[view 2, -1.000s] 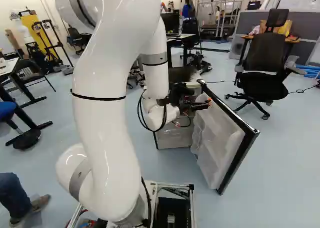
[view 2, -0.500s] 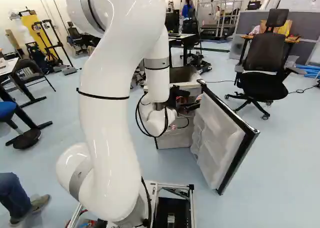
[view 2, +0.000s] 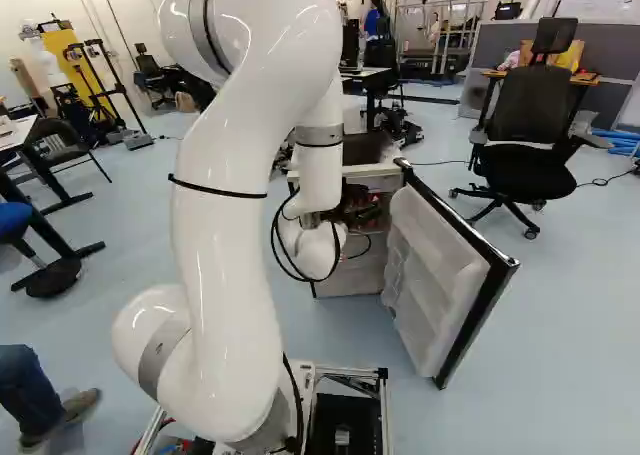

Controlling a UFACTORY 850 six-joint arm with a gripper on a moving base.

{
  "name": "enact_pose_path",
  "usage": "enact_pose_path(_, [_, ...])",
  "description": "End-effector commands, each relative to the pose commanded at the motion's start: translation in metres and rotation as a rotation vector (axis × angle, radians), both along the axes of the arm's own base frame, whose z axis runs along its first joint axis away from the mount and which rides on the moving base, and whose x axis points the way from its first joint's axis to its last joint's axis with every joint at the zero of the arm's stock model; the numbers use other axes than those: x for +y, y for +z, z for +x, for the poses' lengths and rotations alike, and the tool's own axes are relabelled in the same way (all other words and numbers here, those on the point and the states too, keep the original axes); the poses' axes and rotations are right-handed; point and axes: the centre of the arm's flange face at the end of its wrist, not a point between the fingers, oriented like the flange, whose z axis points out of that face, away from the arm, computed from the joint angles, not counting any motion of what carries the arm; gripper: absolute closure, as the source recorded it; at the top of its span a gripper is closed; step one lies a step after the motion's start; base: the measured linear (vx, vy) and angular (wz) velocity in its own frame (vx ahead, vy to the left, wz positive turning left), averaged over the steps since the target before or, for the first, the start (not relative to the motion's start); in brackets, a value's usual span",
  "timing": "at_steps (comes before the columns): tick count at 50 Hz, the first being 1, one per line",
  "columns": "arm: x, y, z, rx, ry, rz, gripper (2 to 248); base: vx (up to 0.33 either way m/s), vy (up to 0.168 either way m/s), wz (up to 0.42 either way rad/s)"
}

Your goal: Grab a drink from the fridge

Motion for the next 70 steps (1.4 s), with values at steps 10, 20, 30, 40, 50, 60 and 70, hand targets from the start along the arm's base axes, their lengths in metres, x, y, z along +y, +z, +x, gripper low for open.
enact_pose_path(10, [0.005,-0.014,0.001,0.051,0.055,0.020,3,0.000,0.000,0.000])
enact_pose_path(20, [0.005,-0.032,0.003,0.142,0.061,0.039,3,0.000,0.000,0.000])
enact_pose_path(30, [0.004,-0.052,0.006,0.240,0.067,0.057,3,0.000,0.000,0.000])
enact_pose_path(40, [0.004,-0.071,0.008,0.332,0.073,0.074,3,0.000,0.000,0.000])
enact_pose_path(50, [0.004,-0.089,0.013,0.397,0.079,0.085,3,0.000,0.000,0.000])
enact_pose_path(60, [0.003,-0.102,0.020,0.406,0.083,0.088,3,0.000,0.000,0.000])
enact_pose_path(70, [0.001,-0.117,0.029,0.411,0.088,0.089,3,0.000,0.000,0.000])
